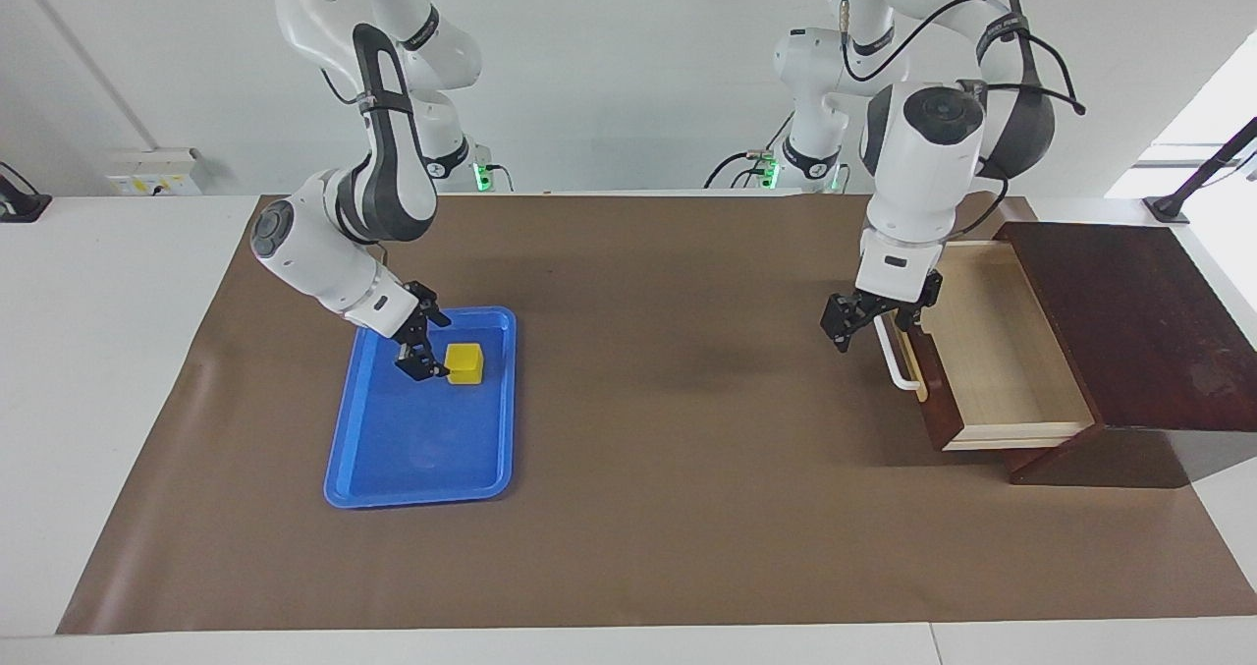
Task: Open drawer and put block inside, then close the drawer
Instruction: 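Pull the drawer open with the left gripper while the right gripper lowers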
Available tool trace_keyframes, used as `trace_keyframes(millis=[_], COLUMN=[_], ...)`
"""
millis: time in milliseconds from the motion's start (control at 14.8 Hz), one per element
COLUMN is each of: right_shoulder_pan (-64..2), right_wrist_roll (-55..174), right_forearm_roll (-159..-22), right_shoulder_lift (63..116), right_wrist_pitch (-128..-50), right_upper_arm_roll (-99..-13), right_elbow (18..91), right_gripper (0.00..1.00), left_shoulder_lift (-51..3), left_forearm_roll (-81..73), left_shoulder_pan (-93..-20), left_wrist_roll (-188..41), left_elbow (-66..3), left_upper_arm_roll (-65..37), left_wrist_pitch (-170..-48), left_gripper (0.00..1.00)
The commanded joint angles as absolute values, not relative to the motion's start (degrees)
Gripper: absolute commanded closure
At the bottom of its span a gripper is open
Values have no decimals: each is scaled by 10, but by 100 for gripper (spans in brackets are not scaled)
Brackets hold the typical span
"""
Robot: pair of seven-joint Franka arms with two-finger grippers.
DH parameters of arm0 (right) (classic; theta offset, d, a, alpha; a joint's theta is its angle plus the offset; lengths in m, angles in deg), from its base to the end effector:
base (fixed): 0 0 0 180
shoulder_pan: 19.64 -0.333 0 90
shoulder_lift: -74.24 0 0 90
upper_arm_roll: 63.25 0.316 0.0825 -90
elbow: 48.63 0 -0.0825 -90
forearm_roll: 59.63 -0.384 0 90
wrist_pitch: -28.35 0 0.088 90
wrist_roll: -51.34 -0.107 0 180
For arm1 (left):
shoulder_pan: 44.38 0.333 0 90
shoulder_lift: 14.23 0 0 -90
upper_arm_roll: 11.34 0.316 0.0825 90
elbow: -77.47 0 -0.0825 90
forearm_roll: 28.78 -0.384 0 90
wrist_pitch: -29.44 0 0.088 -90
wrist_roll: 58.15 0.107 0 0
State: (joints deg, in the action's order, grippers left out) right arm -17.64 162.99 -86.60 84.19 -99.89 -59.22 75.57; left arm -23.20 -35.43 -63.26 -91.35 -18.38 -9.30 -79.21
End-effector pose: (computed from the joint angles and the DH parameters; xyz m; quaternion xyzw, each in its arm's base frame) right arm 0.5468 0.0325 0.3089 -0.6593 -0.7279 -0.1190 0.1460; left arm 0.5937 -0.1722 0.5135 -0.9899 -0.1251 -0.0549 0.0387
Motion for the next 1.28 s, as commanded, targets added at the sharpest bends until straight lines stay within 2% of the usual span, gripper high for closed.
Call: trace_keyframes(millis=[0,270,607,876,1213], right_shoulder_pan=[-174,-175,-178,-180,-181], right_wrist_roll=[1654,1654,1652,1653,1655], right_forearm_roll=[-883,-883,-883,-883,-884], right_shoulder_lift=[845,849,849,849,849], right_wrist_pitch=[-1022,-1024,-1027,-1031,-1048], right_upper_arm_roll=[-588,-587,-587,-587,-586], right_elbow=[760,759,760,762,775], right_gripper=[0,0,0,0,0], left_shoulder_lift=[-232,-209,-204,-191,-212], left_forearm_roll=[-321,-297,-271,-255,-257], left_shoulder_pan=[-637,-645,-672,-698,-714], left_wrist_roll=[-971,-1151,-1386,-1548,-1670], left_elbow=[-133,-138,-149,-185,-185], left_upper_arm_roll=[-85,-90,-91,-90,-89], left_wrist_pitch=[-720,-688,-718,-764,-766], left_gripper=[0,0,0,0,0])
